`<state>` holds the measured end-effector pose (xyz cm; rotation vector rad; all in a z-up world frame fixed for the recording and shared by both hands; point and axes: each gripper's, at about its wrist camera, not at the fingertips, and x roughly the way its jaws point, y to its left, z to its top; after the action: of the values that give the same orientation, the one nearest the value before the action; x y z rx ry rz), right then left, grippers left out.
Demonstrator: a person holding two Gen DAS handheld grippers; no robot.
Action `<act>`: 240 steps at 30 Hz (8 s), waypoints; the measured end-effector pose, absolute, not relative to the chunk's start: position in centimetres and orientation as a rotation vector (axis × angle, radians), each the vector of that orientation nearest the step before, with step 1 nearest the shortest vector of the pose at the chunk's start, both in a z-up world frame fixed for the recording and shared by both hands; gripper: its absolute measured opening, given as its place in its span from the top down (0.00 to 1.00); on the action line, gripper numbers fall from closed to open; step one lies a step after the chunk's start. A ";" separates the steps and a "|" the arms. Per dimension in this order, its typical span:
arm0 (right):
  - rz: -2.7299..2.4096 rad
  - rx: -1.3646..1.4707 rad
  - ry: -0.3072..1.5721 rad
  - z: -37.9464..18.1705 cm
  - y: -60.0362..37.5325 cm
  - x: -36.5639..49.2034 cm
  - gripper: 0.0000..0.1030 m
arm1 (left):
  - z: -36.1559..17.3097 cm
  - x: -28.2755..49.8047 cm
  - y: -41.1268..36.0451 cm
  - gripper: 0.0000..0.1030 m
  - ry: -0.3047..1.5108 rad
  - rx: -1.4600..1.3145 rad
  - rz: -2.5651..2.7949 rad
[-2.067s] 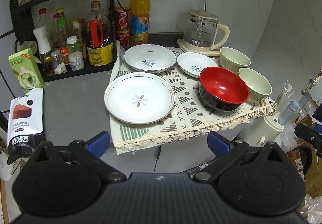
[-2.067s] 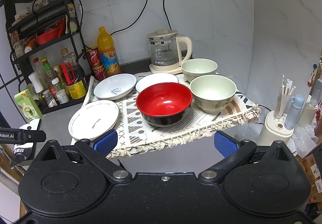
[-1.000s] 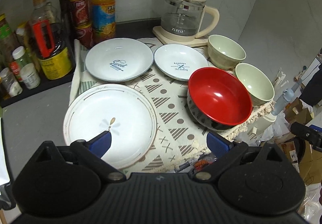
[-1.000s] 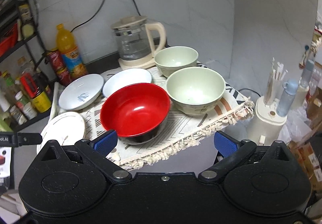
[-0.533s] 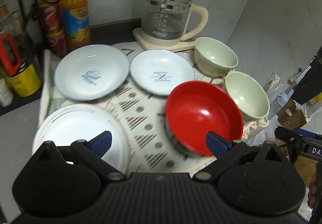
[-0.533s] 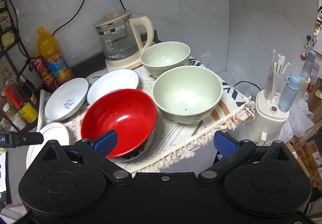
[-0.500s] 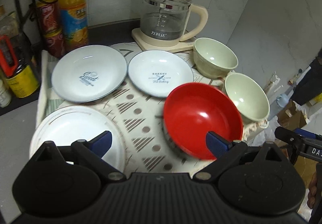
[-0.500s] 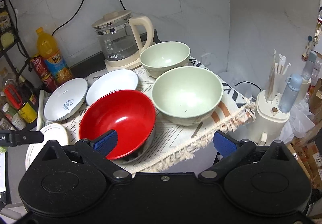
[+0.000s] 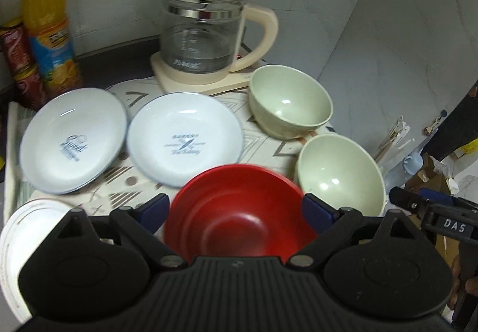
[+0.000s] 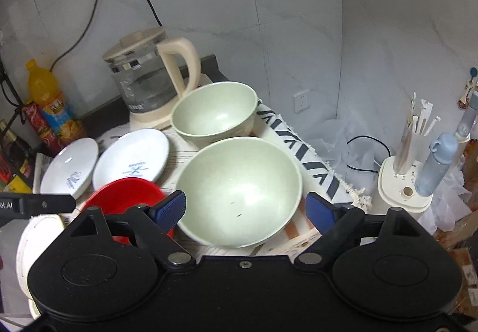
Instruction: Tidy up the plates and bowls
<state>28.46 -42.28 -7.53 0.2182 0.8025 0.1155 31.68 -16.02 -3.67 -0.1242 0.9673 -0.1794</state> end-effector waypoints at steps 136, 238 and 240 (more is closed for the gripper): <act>0.235 0.282 0.881 -8.5 -33.1 29.8 0.17 | -2.7 29.0 -9.7 0.24 1.024 -0.183 -0.070; 0.205 0.399 1.003 -14.4 -40.3 47.7 0.75 | -10.0 48.9 -20.1 0.84 1.098 -0.351 -0.144; 0.210 0.395 0.989 -14.0 -40.2 47.3 0.75 | -9.6 48.5 -19.8 0.84 1.096 -0.355 -0.146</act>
<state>47.34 -40.17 -13.97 0.3949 0.9891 0.2097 48.47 -19.83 -9.60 -0.3553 1.0955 -0.1460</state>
